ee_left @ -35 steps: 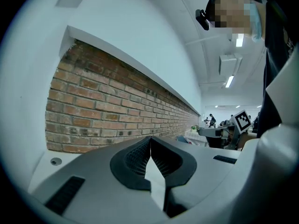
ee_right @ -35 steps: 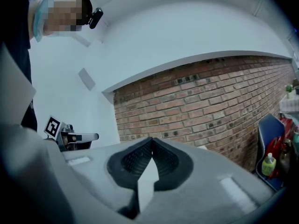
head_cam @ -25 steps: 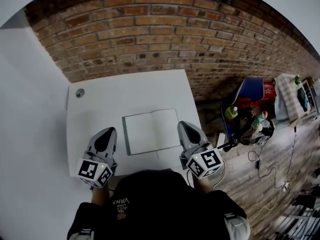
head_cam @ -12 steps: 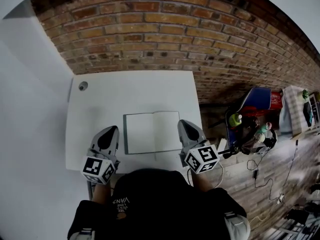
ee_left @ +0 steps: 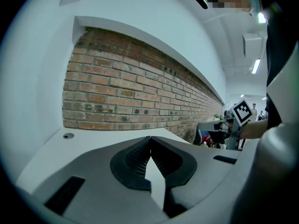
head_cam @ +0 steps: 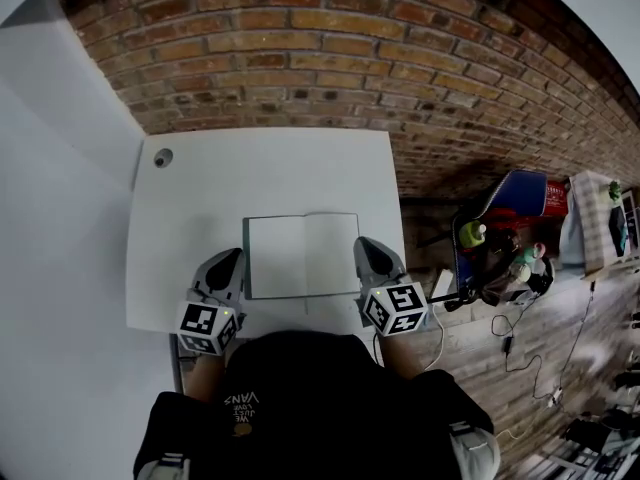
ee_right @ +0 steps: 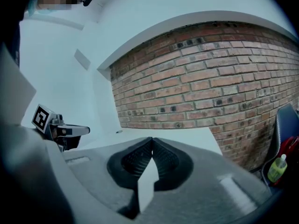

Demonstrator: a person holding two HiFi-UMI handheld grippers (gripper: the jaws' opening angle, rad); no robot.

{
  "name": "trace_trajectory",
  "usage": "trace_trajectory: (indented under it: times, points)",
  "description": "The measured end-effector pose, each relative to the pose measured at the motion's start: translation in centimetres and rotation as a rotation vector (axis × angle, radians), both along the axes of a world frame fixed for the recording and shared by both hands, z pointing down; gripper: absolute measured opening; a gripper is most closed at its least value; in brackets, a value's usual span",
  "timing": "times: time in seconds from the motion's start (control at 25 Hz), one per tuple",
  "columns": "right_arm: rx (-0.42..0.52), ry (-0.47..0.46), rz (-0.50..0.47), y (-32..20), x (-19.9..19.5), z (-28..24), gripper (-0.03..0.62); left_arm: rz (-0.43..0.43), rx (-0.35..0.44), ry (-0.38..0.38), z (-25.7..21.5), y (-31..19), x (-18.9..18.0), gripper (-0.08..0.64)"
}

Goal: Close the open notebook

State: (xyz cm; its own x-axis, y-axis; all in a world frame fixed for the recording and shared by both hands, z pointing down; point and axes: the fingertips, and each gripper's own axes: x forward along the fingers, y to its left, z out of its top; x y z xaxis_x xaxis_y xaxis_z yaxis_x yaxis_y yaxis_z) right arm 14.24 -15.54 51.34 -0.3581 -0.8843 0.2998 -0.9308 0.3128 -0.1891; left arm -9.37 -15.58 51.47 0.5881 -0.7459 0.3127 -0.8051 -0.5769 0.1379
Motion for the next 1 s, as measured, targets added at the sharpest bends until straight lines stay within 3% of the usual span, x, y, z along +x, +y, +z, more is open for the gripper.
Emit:
trace_trajectory:
  times: [0.64, 1.0]
  points:
    - [-0.172, 0.069, -0.003, -0.1, 1.0, 8.8, -0.002, -0.014, -0.136, -0.084, 7.5, -0.1, -0.1, 0.011]
    - [-0.256, 0.113, -0.043, 0.3, 0.4, 12.4, -0.002, -0.099, -0.333, -0.061, 12.6, 0.6, -1.2, 0.012]
